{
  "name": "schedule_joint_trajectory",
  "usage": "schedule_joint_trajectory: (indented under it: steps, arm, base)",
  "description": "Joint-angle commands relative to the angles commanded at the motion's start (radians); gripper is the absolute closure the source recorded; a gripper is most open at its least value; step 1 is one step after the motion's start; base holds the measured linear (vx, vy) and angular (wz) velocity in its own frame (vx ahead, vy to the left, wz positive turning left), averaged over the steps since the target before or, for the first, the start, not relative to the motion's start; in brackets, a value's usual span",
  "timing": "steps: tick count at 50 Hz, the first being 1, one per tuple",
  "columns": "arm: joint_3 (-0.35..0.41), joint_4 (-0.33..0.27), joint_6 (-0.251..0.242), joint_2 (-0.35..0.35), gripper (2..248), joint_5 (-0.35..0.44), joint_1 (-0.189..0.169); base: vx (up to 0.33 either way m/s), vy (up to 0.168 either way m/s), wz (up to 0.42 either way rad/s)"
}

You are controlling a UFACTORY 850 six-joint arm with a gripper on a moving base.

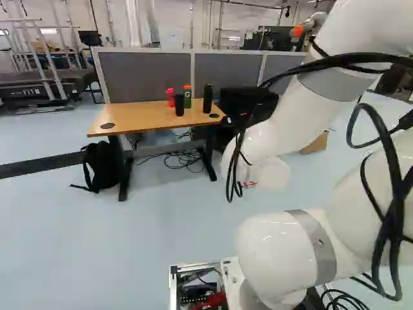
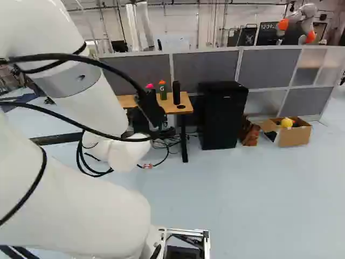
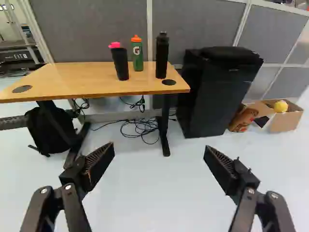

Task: Pick up the green bottle from the table

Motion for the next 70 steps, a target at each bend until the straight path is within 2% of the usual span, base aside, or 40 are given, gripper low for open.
schedule_joint_trajectory:
  steps: [20, 70]
  arm:
    - [0.000, 0.000, 0.000, 0.000, 3, 0.000, 0.000]
    - [0.000, 0.000, 0.000, 0.000, 3, 0.000, 0.000]
  base:
    - [0.130, 0.029, -0.013]
    - [0.216, 0.137, -0.012]
